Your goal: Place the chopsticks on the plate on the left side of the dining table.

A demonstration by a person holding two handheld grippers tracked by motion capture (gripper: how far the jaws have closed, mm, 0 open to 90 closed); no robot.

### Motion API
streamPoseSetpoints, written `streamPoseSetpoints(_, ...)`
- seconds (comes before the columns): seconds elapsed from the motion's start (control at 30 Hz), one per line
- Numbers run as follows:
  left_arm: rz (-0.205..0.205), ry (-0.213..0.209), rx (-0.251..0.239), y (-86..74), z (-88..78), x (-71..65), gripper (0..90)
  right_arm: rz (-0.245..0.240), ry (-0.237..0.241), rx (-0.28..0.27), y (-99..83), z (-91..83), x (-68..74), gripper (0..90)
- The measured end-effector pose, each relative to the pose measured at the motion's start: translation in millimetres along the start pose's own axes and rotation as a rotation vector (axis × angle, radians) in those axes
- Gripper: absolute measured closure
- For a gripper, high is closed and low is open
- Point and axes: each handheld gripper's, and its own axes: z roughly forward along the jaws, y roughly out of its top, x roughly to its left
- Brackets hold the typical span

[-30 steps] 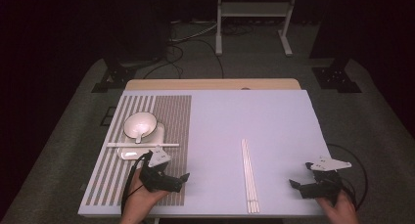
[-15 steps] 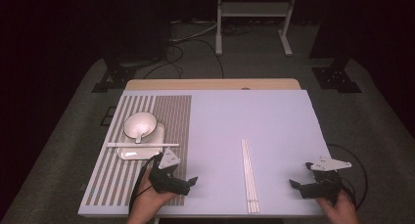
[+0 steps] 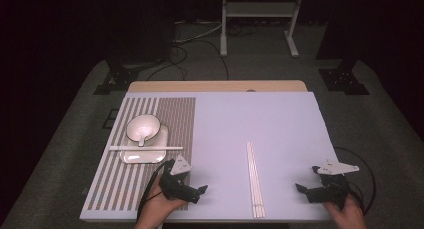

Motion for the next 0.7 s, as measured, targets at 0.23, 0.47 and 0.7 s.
streamPoseSetpoints(0.23, 0.026, -0.009, 0.031, -2.6, 8.9, -3.1, 0.0, 0.000, 0.000, 0.000, 0.0, 0.0, 0.0, 8.0)
streamPoseSetpoints(0.47, 0.044, -0.015, 0.051, -4.3, 14.4, -6.0, 0.0, 0.000, 0.000, 0.000, 0.0, 0.0, 0.0, 8.0)
streamPoseSetpoints(0.7, 0.065, -0.010, 0.049, -5.1, 15.2, -7.4, 0.0, 0.000, 0.000, 0.000, 0.0, 0.0, 0.0, 8.0)
